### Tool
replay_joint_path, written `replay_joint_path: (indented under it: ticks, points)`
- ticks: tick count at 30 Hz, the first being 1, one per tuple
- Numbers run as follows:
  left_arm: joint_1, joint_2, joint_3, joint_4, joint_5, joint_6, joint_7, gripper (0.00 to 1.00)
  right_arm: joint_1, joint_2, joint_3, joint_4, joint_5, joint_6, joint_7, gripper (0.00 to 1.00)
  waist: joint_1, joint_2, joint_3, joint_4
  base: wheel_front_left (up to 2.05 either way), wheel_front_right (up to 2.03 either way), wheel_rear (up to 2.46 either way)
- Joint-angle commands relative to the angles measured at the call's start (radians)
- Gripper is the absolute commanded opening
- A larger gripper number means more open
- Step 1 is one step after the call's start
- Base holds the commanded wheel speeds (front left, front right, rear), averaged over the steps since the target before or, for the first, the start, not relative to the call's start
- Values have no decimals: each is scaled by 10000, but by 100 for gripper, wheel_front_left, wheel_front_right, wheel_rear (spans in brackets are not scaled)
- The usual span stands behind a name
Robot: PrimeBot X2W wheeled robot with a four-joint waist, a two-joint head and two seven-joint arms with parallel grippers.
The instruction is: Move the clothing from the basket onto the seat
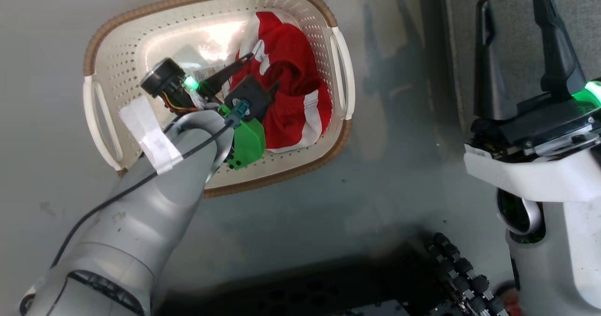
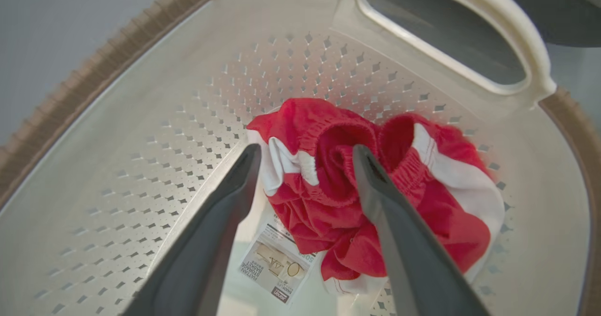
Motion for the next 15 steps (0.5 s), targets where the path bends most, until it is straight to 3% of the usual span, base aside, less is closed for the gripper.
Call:
replay_joint_path:
  ticks: [1, 12, 15]
  points:
    - [-442, 41, -96, 235, -144, -17, 9, 100, -191, -25, -46, -130, 286, -12, -2, 100, -2, 0, 905, -341, 0, 0, 0]
    - [-2422, 83, -1115, 2030, -533, -3, 383, 100, -814, -20, 512, -767, 488, -12, -2, 100, -2, 0, 1961, -866, 0, 0, 0]
    - [-2636, 96, -1181, 2277, -464, 193, 468, 100, -867, -18, 723, -887, 394, -12, -2, 100, -2, 0, 2086, -972, 0, 0, 0]
